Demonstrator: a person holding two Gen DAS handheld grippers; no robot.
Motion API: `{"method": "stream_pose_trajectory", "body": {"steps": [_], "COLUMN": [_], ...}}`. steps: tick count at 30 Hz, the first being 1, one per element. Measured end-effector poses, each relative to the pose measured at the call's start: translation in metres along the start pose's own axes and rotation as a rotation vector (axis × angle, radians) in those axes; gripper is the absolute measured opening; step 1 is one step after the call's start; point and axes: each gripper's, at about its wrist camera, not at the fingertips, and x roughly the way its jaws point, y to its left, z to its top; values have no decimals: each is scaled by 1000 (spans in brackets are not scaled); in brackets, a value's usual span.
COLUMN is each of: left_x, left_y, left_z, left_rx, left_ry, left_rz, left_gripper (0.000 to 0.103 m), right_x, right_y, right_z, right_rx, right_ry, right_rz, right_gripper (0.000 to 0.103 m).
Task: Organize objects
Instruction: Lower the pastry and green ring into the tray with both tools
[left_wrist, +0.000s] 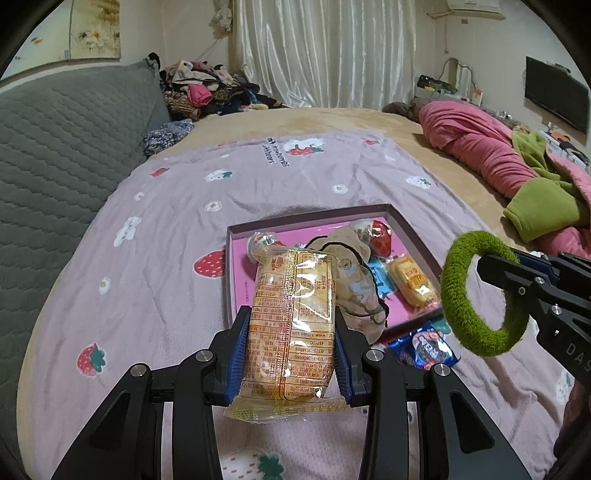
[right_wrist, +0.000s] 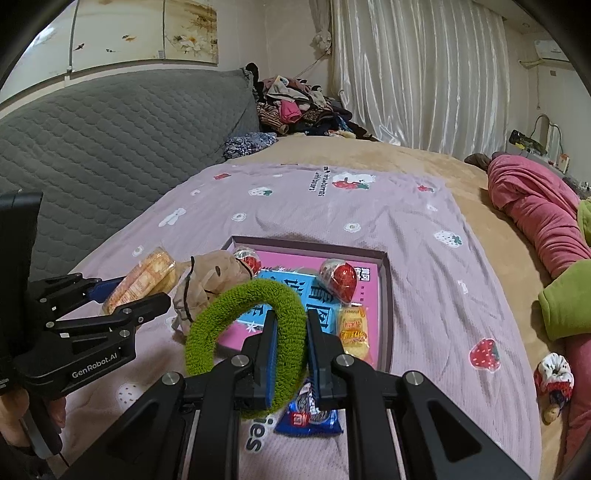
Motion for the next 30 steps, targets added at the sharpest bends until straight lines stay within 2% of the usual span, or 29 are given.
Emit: {"method": "stream_pose_trajectory", "body": {"steps": [12, 23, 30], "left_x": [39, 91, 107], "left_y": [-2, 0, 6], "left_z": [13, -2, -12], "left_rx": [-1, -11, -8], "left_ry": [12, 71, 90], "left_rz": [-11, -18, -5], "left_gripper": [41, 41, 41], "right_x": [40, 80, 99], "right_y": [-9, -18, -19], "right_z": [9, 2, -5], "right_rx": [6, 12, 13], "right_ry": [18, 60, 87], "right_rz": [-9, -12, -14], "right_gripper": [14, 14, 14]}}
